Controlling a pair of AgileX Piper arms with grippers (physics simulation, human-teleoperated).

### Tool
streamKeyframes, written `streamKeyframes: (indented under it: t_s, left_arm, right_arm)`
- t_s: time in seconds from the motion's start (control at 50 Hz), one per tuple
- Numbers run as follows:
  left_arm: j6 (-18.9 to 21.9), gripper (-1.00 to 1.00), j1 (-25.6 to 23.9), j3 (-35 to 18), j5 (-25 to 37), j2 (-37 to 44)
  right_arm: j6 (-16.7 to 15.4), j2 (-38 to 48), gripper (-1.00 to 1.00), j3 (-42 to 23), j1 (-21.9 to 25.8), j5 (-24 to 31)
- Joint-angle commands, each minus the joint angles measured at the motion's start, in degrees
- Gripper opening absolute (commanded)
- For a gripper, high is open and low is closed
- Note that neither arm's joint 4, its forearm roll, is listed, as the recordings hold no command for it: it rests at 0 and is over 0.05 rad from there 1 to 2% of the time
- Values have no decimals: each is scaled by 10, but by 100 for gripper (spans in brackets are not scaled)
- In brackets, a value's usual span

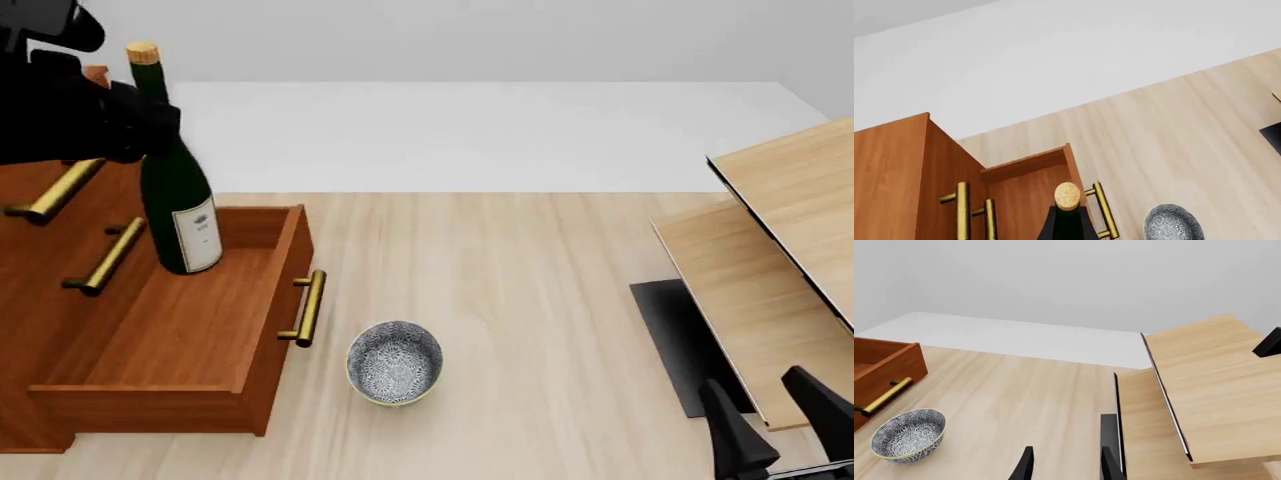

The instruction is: Put the wine bottle in the bottom drawer of the cabinet.

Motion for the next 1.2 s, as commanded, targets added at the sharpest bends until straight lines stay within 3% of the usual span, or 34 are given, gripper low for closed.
streamKeyframes:
  t_s: [0.02,0.6,1.2]
  left_arm:
    - [-19,-100,14,19,-13,-5]
    - [-42,-100,30,127,-64,-30]
    - [-62,-100,43,182,-93,-51]
  right_arm:
    - [0,2,100,0,-1,-2]
    - [-2,0,100,0,2,2]
    - [-2,1,100,0,4,2]
